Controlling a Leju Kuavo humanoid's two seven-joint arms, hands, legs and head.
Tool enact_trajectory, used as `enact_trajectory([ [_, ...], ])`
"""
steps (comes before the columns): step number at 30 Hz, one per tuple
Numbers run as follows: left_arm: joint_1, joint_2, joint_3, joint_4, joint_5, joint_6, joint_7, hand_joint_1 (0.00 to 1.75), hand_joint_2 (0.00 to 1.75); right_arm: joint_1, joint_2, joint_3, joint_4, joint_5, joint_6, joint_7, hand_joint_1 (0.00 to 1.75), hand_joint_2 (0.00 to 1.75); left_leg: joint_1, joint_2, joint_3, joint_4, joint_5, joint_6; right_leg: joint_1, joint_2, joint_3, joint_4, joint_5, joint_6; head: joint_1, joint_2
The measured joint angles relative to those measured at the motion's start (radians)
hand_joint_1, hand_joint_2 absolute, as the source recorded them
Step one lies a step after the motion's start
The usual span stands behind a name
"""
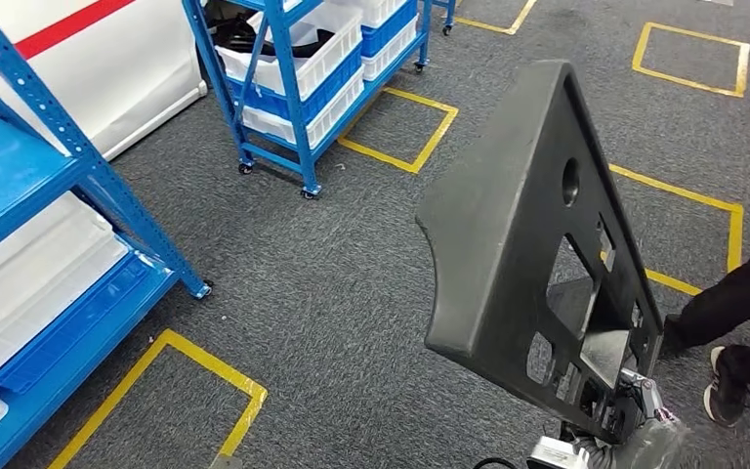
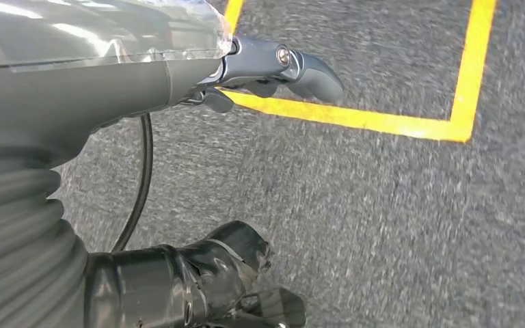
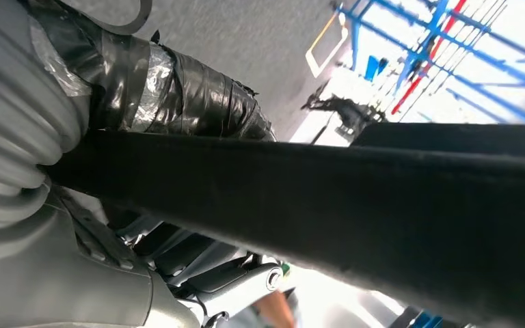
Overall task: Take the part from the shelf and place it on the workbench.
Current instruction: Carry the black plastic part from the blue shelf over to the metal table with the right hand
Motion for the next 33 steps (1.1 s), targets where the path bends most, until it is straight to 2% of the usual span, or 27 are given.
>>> enact_trajectory([
  [1, 0.001, 0.0, 0.0, 0.0, 0.0, 0.0, 0.0, 0.0, 1.75, 0.0, 0.0, 0.0, 0.0, -0.001, 0.0, -0.001, 1.75, 1.75, 0.0, -0.001, -0.005, 0.003, 0.015, 0.001, 0.0, 0.015, 0.0, 0.001, 0.0, 0.0, 0.0, 0.0],
  [2, 0.001, 0.0, 0.0, 0.0, 0.0, 0.0, 0.0, 0.0, 1.75, 0.001, 0.001, 0.0, 0.0, -0.002, 0.0, -0.002, 1.75, 1.75, 0.0, -0.005, 0.009, -0.035, 0.047, 0.003, 0.0, 0.029, 0.002, 0.003, 0.0, 0.0, 0.0, 0.0],
  [3, 0.0, 0.0, 0.0, 0.0, 0.0, 0.0, 0.0, 0.0, 1.75, 0.001, 0.001, 0.0, 0.0, -0.003, 0.0, -0.003, 1.75, 1.75, 0.001, -0.018, 0.035, -0.099, 0.089, 0.006, 0.0, 0.042, 0.002, 0.005, -0.001, 0.001, 0.0, 0.0],
  [4, 0.001, 0.001, 0.0, 0.0, 0.0, 0.0, 0.0, 0.0, 1.75, 0.001, 0.002, 0.0, 0.0, -0.003, 0.0, -0.004, 1.75, 1.75, 0.001, -0.042, 0.062, -0.168, 0.122, 0.01, 0.001, 0.055, 0.002, 0.007, -0.001, 0.003, 0.0, 0.0],
  [5, 0.0, 0.002, 0.0, 0.0, 0.0, 0.0, -0.001, 0.0, 1.75, 0.001, 0.004, 0.0, 0.0, -0.004, 0.0, -0.004, 1.75, 1.75, 0.002, -0.063, 0.084, -0.221, 0.142, 0.012, 0.001, 0.067, -0.001, 0.01, -0.002, 0.007, 0.0, 0.0],
  [6, 0.0, 0.002, 0.0, 0.0, 0.0, 0.0, -0.001, 0.0, 1.75, 0.0, 0.005, 0.0, 0.0, -0.004, 0.0, -0.004, 1.75, 1.75, 0.002, -0.08, 0.096, -0.252, 0.149, 0.014, 0.0, 0.076, -0.005, 0.013, -0.001, 0.012, 0.0, 0.0],
  [7, -0.001, 0.003, 0.001, 0.0, 0.0, 0.0, -0.002, 0.0, 1.75, 0.001, 0.006, 0.0, 0.0, -0.004, 0.0, -0.005, 1.75, 1.75, 0.0, -0.085, 0.1, -0.263, 0.147, 0.016, -0.002, 0.087, -0.009, 0.013, 0.002, 0.018, 0.0, 0.0],
  [9, -0.003, 0.002, 0.001, 0.0, 0.0, 0.0, -0.002, 0.0, 1.75, 0.004, 0.007, -0.001, 0.0, -0.005, 0.0, -0.006, 1.75, 1.75, 0.001, -0.065, 0.104, -0.273, 0.153, 0.026, -0.006, 0.1, -0.015, 0.012, 0.006, 0.031, 0.0, 0.0],
  [10, -0.003, 0.002, 0.001, 0.0, 0.0, 0.0, -0.003, 0.0, 1.75, 0.006, 0.008, -0.001, 0.0, -0.006, 0.0, -0.007, 1.75, 1.75, 0.002, -0.053, 0.106, -0.279, 0.158, 0.033, -0.004, 0.086, -0.02, 0.023, -0.002, 0.036, 0.001, 0.0],
  [11, -0.003, 0.002, 0.001, 0.0, 0.0, 0.0, -0.004, 0.0, 1.75, 0.006, 0.008, -0.002, -0.001, -0.007, 0.0, -0.008, 1.75, 1.75, 0.004, -0.04, 0.108, -0.286, 0.162, 0.039, -0.002, 0.062, -0.033, 0.05, -0.021, 0.04, 0.002, 0.0],
  [13, -0.002, 0.003, 0.001, 0.0, 0.0, -0.001, -0.005, 0.0, 1.75, 0.006, 0.008, -0.004, -0.001, -0.01, 0.0, -0.01, 1.75, 1.75, 0.001, -0.014, 0.108, -0.291, 0.165, 0.047, -0.001, 0.004, -0.084, 0.159, -0.085, 0.045, 0.004, 0.0],
  [14, -0.001, 0.004, 0.001, 0.0, 0.0, -0.001, -0.005, 0.0, 1.75, 0.006, 0.008, -0.004, 0.0, -0.012, 0.0, -0.01, 1.75, 1.75, 0.0, 0.0, 0.108, -0.29, 0.164, 0.049, -0.004, -0.008, -0.114, 0.221, -0.113, 0.049, 0.004, 0.0],
  [15, 0.0, 0.004, 0.001, 0.0, 0.0, -0.001, -0.005, 0.0, 1.75, 0.006, 0.008, -0.004, 0.0, -0.014, 0.0, -0.011, 1.75, 1.75, -0.001, 0.014, 0.107, -0.289, 0.162, 0.049, -0.007, -0.014, -0.134, 0.265, -0.126, 0.052, 0.004, 0.0],
  [16, 0.001, 0.004, 0.001, 0.0, 0.0, -0.002, -0.005, 0.0, 1.75, 0.007, 0.008, -0.005, 0.0, -0.016, 0.0, -0.012, 1.75, 1.75, -0.002, 0.028, 0.108, -0.289, 0.16, 0.049, -0.009, -0.017, -0.138, 0.277, -0.122, 0.054, 0.004, 0.0],
  [17, 0.0, 0.005, 0.001, 0.0, 0.0, -0.002, -0.005, 0.0, 1.75, 0.007, 0.008, -0.006, 0.0, -0.016, 0.0, -0.014, 1.75, 1.75, -0.002, 0.04, 0.109, -0.288, 0.158, 0.047, -0.011, -0.022, -0.122, 0.251, -0.101, 0.055, 0.004, 0.0],
  [18, -0.001, 0.005, 0.001, 0.0, 0.0, -0.002, -0.006, 0.0, 1.75, 0.007, 0.008, -0.007, 0.0, -0.017, 0.0, -0.015, 1.75, 1.75, -0.002, 0.052, 0.112, -0.288, 0.156, 0.045, -0.012, -0.034, -0.087, 0.189, -0.068, 0.055, 0.004, 0.0],
  [20, -0.001, 0.005, 0.001, 0.0, 0.0, -0.004, -0.009, 0.0, 1.75, 0.007, 0.008, -0.007, 0.0, -0.017, 0.0, -0.017, 1.75, 1.75, -0.005, 0.071, 0.119, -0.286, 0.148, 0.037, -0.006, -0.075, -0.013, 0.057, -0.025, 0.048, 0.004, 0.0],
  [21, -0.001, 0.005, 0.001, 0.0, 0.0, -0.004, -0.011, 0.0, 1.75, 0.007, 0.008, -0.008, 0.0, -0.017, 0.0, -0.018, 1.75, 1.75, -0.007, 0.079, 0.122, -0.285, 0.145, 0.032, -0.001, -0.087, 0.007, 0.019, -0.017, 0.043, 0.003, 0.0],
  [22, -0.001, 0.005, 0.001, 0.0, 0.0, -0.005, -0.012, 0.0, 1.75, 0.007, 0.008, -0.009, -0.001, -0.017, 0.0, -0.018, 1.75, 1.75, -0.009, 0.088, 0.125, -0.285, 0.142, 0.027, 0.005, -0.091, 0.013, 0.004, -0.02, 0.038, 0.003, 0.0],
  [24, -0.004, 0.005, 0.002, 0.0, 0.0, -0.006, -0.014, 0.0, 1.75, 0.01, 0.009, -0.012, -0.001, -0.017, 0.0, -0.018, 1.75, 1.75, -0.008, 0.1, 0.129, -0.284, 0.137, 0.016, 0.006, -0.069, 0.011, 0.0, -0.017, 0.027, 0.003, 0.0],
  [26, -0.005, 0.006, 0.002, 0.0, 0.0, -0.006, -0.015, 0.0, 1.75, 0.011, 0.011, -0.016, -0.002, -0.018, 0.0, -0.019, 1.75, 1.75, -0.004, 0.068, 0.12, -0.253, 0.109, 0.005, 0.001, -0.05, 0.015, -0.009, -0.012, 0.015, 0.003, 0.0],
  [28, -0.003, 0.006, 0.002, 0.0, 0.0, -0.006, -0.015, 0.0, 1.75, 0.011, 0.016, -0.018, -0.003, -0.018, 0.0, -0.019, 1.75, 1.75, 0.0, 0.017, 0.071, -0.143, 0.049, -0.001, -0.001, -0.03, 0.016, -0.012, -0.009, 0.005, 0.003, 0.0],
  [29, -0.001, 0.006, 0.002, 0.0, 0.0, -0.006, -0.016, 0.0, 1.75, 0.011, 0.017, -0.018, -0.003, -0.018, 0.0, -0.019, 1.75, 1.75, 0.001, 0.006, 0.037, -0.074, 0.02, -0.002, -0.001, -0.019, 0.015, -0.011, -0.009, 0.002, 0.003, 0.0],
  [30, 0.0, 0.006, 0.002, 0.0, 0.0, -0.006, -0.016, 0.0, 1.75, 0.011, 0.018, -0.019, -0.002, -0.018, 0.0, -0.02, 1.75, 1.75, 0.001, 0.001, 0.009, -0.018, 0.004, -0.004, 0.0, -0.005, 0.015, -0.009, -0.009, 0.002, 0.003, 0.0],
  [31, 0.002, 0.006, 0.002, 0.0, 0.0, -0.006, -0.016, 0.0, 1.75, 0.012, 0.019, -0.019, -0.002, -0.019, 0.0, -0.02, 1.75, 1.75, 0.001, -0.001, -0.006, 0.003, 0.01, -0.004, 0.0, 0.009, 0.015, -0.007, -0.01, 0.001, 0.003, 0.0],
  [32, 0.002, 0.006, 0.002, 0.0, 0.0, -0.006, -0.016, 0.0, 1.75, 0.012, 0.019, -0.02, -0.002, -0.019, 0.0, -0.02, 1.75, 1.75, 0.001, -0.002, -0.002, -0.015, 0.035, -0.003, 0.0, 0.023, 0.016, -0.004, -0.011, 0.002, 0.003, 0.0],
  [33, 0.002, 0.006, 0.002, 0.0, 0.0, -0.006, -0.017, 0.0, 1.75, 0.012, 0.019, -0.021, -0.002, -0.019, 0.0, -0.02, 1.75, 1.75, 0.002, -0.01, 0.018, -0.07, 0.076, -0.001, 0.0, 0.037, 0.017, -0.002, -0.012, 0.003, 0.003, 0.0],
])
